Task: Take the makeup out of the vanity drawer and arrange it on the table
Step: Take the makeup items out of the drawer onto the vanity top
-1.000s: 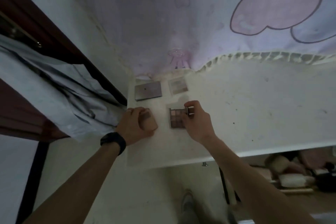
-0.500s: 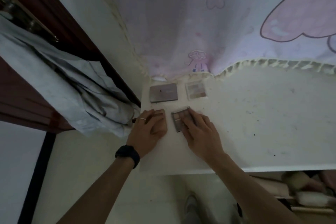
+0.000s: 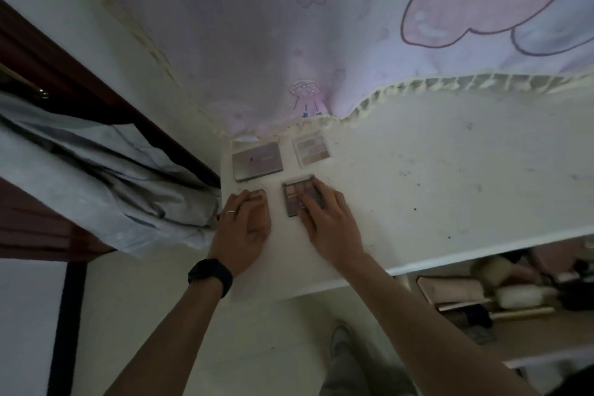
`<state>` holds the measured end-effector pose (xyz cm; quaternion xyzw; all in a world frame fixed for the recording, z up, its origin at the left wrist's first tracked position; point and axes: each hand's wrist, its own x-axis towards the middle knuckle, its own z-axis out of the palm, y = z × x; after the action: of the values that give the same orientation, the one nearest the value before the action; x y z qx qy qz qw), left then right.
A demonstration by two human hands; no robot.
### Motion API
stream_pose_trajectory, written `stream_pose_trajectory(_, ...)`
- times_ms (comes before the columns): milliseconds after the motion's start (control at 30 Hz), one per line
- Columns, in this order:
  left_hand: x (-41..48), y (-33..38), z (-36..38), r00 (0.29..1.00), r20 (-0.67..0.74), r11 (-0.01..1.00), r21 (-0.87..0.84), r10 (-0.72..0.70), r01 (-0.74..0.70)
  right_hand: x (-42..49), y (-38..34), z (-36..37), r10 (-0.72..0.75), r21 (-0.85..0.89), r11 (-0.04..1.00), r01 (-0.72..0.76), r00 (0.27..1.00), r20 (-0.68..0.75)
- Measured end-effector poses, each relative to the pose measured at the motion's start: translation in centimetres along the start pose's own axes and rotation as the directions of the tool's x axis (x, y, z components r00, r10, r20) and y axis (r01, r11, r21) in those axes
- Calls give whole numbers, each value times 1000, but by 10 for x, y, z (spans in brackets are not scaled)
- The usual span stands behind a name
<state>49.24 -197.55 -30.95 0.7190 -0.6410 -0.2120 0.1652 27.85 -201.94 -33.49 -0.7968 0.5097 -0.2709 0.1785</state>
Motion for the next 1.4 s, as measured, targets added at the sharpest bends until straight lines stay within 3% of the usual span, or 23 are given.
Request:
stream_pose_trajectory(100,3,13,-3,997,67,990,136,-34,25,-2,-5,-15,27,98,995,-29,999,24)
stream_pose_trajectory(167,-2,31,1,999,33,978,207,-3,-4,-13,-5,-28,66,165,984,-62,998,-21)
stream_pose_trajectory(333,-47,118,47,984,-47,985,-8,171,-172,-114,26,-79,225,264,947,-183,965,-138)
stream_pose_trajectory(433,-77,178,95,904,2,903,-27,428,-428,-196,68,-110,350,113,936,-335,919,-181)
stream_pose_trajectory(533,-101,225,147,796,223,822,-49,562,-567,-262,110,-138,521,-139,829,-541,839,-156)
stream_pose_trajectory(600,-110,246,182,776,379,855,-88,504,-511,-291,135,-155,567,-271,761,-589,807,-164)
stream_pose_trajectory(733,-100,266,231,758,598,946,1,260,-325,-309,165,-167,491,-340,785,-518,855,-168)
stream_pose_trajectory(933,-63,268,261,786,616,912,301,38,-280,-298,181,-162,512,-301,781,-547,837,-193)
stream_pose_trajectory(1100,-61,266,267,763,647,853,391,13,-346,-279,189,-176,613,-380,732,-565,790,7)
stream_pose_trajectory(1267,-67,275,249,764,633,917,220,125,-332,-236,229,-195,729,-390,675,-626,647,223)
stream_pose_trajectory(1400,-71,290,224,782,580,965,-24,227,-263,-215,257,-189,729,-497,677,-543,586,354)
